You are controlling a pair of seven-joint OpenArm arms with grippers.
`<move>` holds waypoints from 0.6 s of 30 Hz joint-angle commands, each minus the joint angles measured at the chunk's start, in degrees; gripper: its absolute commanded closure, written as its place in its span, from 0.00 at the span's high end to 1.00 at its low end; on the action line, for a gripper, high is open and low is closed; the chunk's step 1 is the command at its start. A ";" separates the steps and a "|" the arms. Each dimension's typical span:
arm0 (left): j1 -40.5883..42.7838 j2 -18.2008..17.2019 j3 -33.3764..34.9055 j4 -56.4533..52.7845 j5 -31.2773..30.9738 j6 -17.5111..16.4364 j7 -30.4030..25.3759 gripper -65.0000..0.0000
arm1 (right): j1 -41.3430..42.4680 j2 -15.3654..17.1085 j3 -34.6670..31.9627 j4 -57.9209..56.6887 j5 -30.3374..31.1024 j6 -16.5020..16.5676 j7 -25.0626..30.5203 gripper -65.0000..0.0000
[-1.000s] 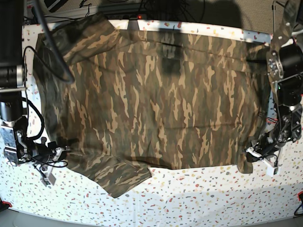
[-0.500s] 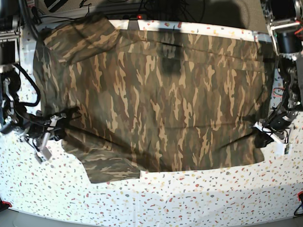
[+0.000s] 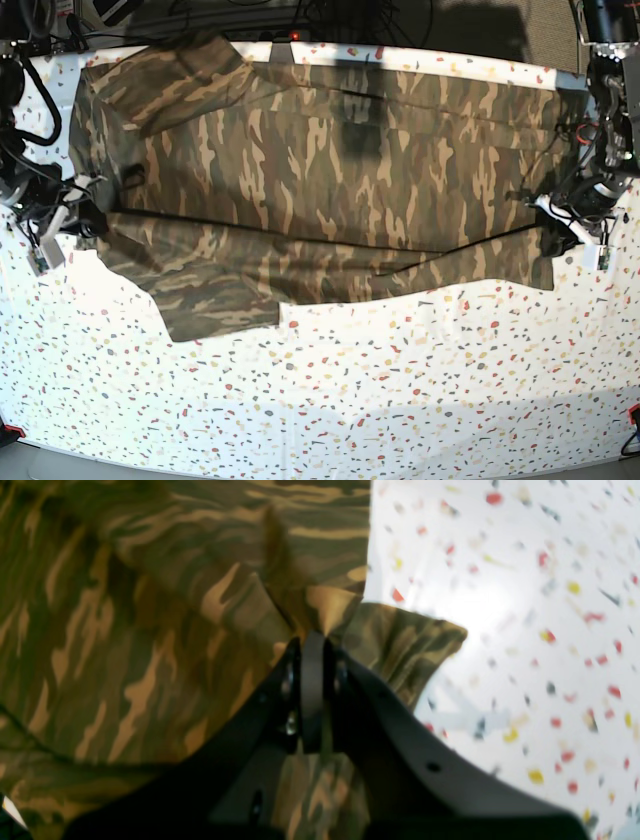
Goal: Fold the T-shirt properly
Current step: 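Lift the hem and fold it over toward the shoulder edge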
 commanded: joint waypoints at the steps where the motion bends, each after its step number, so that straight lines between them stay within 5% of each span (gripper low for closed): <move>1: -0.13 -1.01 -0.61 1.66 -0.68 0.04 -1.36 0.00 | -0.52 1.38 1.68 1.44 0.92 0.13 1.11 0.00; 18: 6.05 -1.01 -7.78 3.45 -0.61 -0.02 -0.68 0.00 | -12.28 -5.01 10.54 2.25 1.07 1.61 1.92 0.00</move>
